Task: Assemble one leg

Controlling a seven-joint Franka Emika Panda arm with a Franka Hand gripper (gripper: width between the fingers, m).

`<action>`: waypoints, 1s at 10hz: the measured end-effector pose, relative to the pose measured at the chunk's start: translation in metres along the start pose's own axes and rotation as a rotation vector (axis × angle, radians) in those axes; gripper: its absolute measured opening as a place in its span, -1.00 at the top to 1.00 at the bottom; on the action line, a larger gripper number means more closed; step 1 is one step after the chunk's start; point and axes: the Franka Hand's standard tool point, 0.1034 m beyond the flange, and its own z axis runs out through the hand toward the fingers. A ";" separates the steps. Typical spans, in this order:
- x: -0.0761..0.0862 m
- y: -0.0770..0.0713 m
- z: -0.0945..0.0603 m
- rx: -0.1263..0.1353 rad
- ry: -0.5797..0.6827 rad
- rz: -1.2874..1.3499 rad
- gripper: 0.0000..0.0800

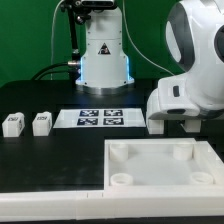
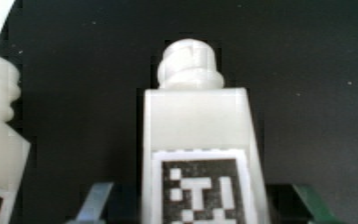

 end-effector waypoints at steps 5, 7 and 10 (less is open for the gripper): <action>0.001 0.001 -0.002 0.001 0.003 -0.002 0.27; -0.003 0.022 -0.053 -0.007 0.068 -0.077 0.27; -0.019 0.043 -0.121 -0.001 0.323 -0.100 0.27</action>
Offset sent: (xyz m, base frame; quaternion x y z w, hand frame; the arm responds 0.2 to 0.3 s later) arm 0.0000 0.0000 0.0000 0.0000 0.0000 0.0000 1.0000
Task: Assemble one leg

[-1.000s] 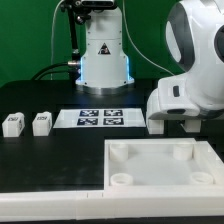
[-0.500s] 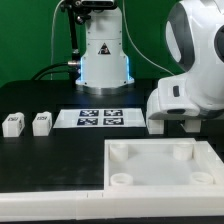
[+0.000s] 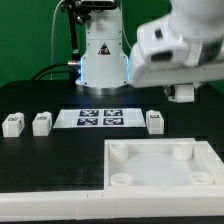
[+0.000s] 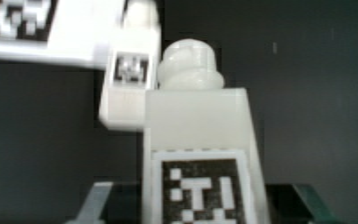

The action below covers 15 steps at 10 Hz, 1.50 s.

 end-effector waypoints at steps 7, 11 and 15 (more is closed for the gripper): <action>0.043 0.031 -0.084 -0.005 0.703 -0.057 0.27; 0.049 0.028 -0.097 0.026 1.093 -0.030 0.27; 0.078 0.037 -0.094 -0.011 1.076 -0.074 0.27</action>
Offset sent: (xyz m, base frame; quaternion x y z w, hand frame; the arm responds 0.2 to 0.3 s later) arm 0.0000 0.0000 0.0000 0.0000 0.2667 0.0000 0.9638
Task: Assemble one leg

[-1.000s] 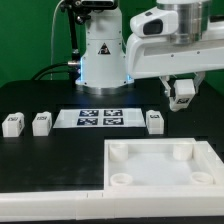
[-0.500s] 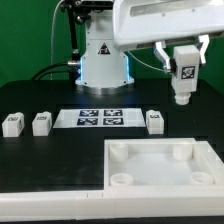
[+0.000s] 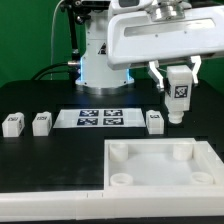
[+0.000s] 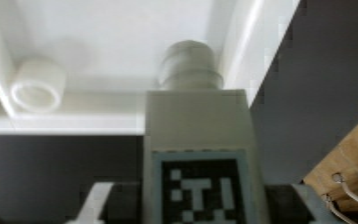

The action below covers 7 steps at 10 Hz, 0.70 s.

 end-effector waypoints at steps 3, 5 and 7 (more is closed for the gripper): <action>0.041 -0.004 0.031 0.007 0.061 -0.001 0.27; 0.040 -0.002 0.030 0.005 0.060 -0.003 0.27; 0.039 -0.004 0.031 0.005 0.071 -0.002 0.27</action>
Offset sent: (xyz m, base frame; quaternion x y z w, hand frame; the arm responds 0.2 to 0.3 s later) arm 0.0000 0.0000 0.0000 0.0000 0.0000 0.0000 1.0000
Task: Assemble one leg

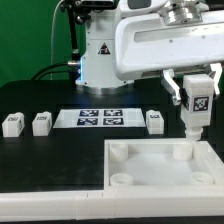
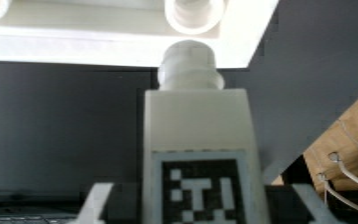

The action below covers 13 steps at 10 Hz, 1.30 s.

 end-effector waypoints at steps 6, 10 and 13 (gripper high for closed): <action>-0.026 -0.009 0.048 0.002 -0.046 0.015 0.27; -0.021 -0.008 0.052 0.001 -0.041 0.019 0.27; -0.030 -0.003 0.061 -0.005 -0.052 0.023 0.27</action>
Offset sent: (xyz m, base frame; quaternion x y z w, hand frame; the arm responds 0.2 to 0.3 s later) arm 0.0208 -0.0096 -0.0146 -0.0156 0.0446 -0.0119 0.9988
